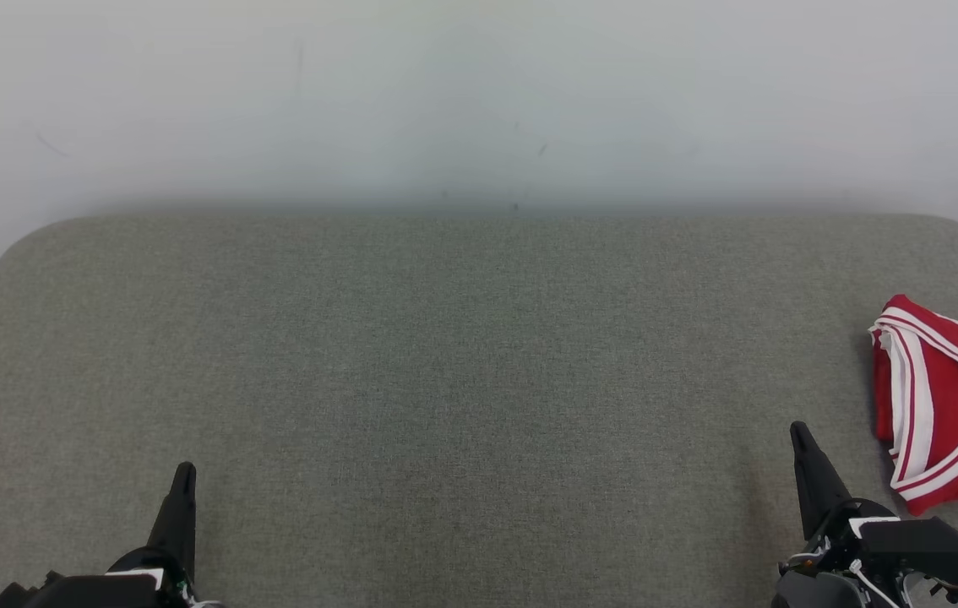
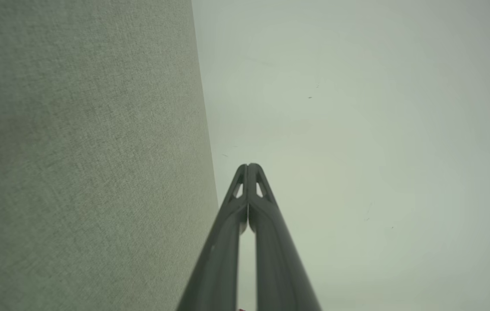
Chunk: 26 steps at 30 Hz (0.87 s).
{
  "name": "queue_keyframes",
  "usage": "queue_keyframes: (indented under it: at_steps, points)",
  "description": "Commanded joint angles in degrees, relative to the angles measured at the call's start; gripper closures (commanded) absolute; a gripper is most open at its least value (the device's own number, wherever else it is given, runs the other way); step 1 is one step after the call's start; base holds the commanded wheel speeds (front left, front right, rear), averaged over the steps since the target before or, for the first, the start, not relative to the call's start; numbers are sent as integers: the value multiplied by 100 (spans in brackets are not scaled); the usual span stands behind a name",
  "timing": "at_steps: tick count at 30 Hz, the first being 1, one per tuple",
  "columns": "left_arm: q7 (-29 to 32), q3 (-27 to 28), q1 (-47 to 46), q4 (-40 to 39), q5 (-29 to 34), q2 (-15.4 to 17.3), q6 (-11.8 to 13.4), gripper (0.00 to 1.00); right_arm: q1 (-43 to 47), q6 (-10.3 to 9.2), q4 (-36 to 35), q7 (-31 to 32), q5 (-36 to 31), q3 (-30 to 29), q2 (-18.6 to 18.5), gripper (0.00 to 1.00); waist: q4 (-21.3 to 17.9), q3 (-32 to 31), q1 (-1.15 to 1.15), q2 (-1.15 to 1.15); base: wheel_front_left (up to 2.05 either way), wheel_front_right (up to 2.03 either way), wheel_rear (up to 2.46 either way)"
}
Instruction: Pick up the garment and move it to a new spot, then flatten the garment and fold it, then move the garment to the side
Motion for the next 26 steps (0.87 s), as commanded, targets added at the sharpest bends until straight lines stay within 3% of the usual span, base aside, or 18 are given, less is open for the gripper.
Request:
queue_keyframes:
  at_steps: [1, 26]
  points:
    - [11, 19, -53, -15, -26, 24, 6, 100, -43, -12, -9, 16, 3, -1, 9, 100, 0, 0, 0, 0, 0, 0, 0]
    - [10, 18, -53, -16, -26, 24, 5, 100, -43, -12, -9, 15, 3, -1, 10, 100, 0, 0, 0, 0, 0, 0, 0]
